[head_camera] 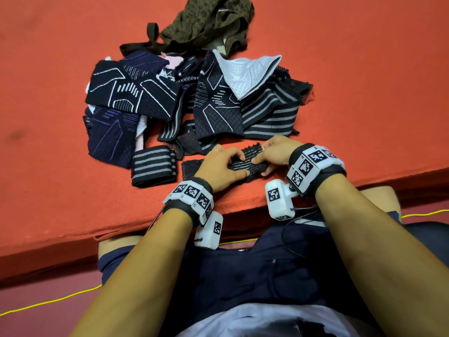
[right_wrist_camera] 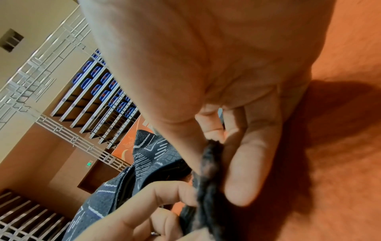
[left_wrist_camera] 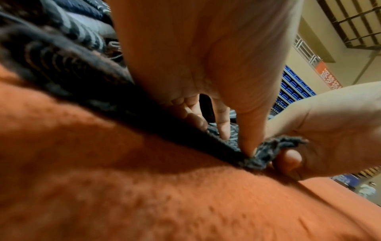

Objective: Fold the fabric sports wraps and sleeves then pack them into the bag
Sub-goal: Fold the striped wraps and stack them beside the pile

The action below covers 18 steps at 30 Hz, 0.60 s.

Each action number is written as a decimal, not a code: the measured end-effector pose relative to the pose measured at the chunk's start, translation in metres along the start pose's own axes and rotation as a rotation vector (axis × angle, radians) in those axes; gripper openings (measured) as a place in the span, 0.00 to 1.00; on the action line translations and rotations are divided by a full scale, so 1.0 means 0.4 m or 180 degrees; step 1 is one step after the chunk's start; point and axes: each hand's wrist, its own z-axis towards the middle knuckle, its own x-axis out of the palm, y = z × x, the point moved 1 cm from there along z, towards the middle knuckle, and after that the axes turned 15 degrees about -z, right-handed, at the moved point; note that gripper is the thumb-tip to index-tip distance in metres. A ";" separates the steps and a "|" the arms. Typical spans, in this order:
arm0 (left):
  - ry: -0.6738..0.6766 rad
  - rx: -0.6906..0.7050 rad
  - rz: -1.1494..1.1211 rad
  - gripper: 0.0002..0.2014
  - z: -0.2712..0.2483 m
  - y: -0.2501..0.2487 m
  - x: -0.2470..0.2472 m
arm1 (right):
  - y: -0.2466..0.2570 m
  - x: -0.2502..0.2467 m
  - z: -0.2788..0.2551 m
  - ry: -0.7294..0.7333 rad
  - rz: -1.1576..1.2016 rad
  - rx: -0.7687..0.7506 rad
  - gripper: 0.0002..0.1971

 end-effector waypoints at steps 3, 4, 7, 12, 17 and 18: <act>0.0010 -0.0008 -0.0004 0.19 0.001 0.002 0.001 | 0.002 -0.001 0.005 -0.0038 -0.0097 -0.0114 0.07; 0.0013 -0.0013 -0.0018 0.19 0.001 0.002 -0.001 | 0.003 -0.003 0.003 -0.0047 -0.0107 -0.0126 0.08; -0.0055 -0.0072 -0.0108 0.15 0.003 0.003 -0.016 | 0.006 -0.014 -0.007 -0.0104 -0.0086 -0.0154 0.11; -0.0290 -0.0174 0.0006 0.10 -0.008 0.019 -0.042 | 0.009 -0.045 -0.012 -0.0592 -0.0054 -0.0158 0.18; -0.0312 -0.0194 0.0191 0.06 -0.013 0.007 -0.056 | 0.001 -0.053 -0.014 -0.0867 0.0002 -0.0107 0.20; -0.0327 -0.0229 0.0224 0.04 -0.012 0.006 -0.058 | 0.001 -0.053 -0.015 -0.0851 -0.0016 -0.0155 0.21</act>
